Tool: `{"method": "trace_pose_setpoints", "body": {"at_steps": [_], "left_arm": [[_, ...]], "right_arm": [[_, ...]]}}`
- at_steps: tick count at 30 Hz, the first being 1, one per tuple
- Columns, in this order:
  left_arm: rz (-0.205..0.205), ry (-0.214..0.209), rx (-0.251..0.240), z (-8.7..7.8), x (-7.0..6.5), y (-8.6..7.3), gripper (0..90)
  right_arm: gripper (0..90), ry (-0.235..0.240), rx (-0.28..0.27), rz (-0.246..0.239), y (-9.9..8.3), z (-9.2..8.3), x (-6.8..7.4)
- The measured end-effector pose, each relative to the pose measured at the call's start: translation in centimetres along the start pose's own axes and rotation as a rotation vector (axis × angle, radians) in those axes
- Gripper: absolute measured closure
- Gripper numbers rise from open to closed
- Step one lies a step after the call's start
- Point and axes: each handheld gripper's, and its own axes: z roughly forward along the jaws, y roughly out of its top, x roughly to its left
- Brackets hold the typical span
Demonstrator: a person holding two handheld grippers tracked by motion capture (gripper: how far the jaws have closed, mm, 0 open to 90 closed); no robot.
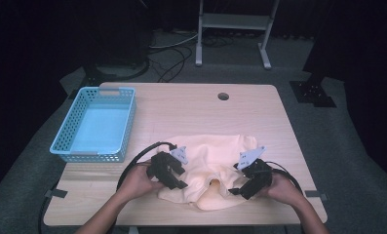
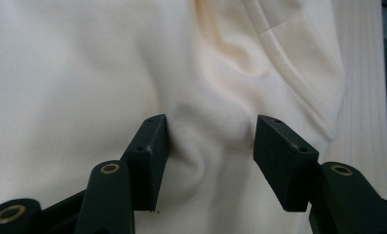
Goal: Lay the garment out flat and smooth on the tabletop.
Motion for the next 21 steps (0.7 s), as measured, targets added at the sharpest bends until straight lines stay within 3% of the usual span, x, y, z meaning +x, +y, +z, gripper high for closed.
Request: {"method": "trace_pose_setpoints", "body": {"at_steps": [5, 10, 21], "left_arm": [[-0.001, 0.007, 0.031, 0.5, 1.1, -0.2, 46.0], [-0.026, 0.055, 0.060, 0.3, 3.2, -0.2, 46.0], [-0.069, 0.043, 0.017, 0.2, 6.1, -0.3, 44.2]], "right_arm": [[11.0, 0.004, 0.000, 0.010, 0.0, 0.8, -0.2], [11.0, -0.001, -0.007, 0.016, 0.4, 1.3, -1.3], [11.0, -0.017, -0.026, 0.028, 1.1, 2.0, -4.2]]}}
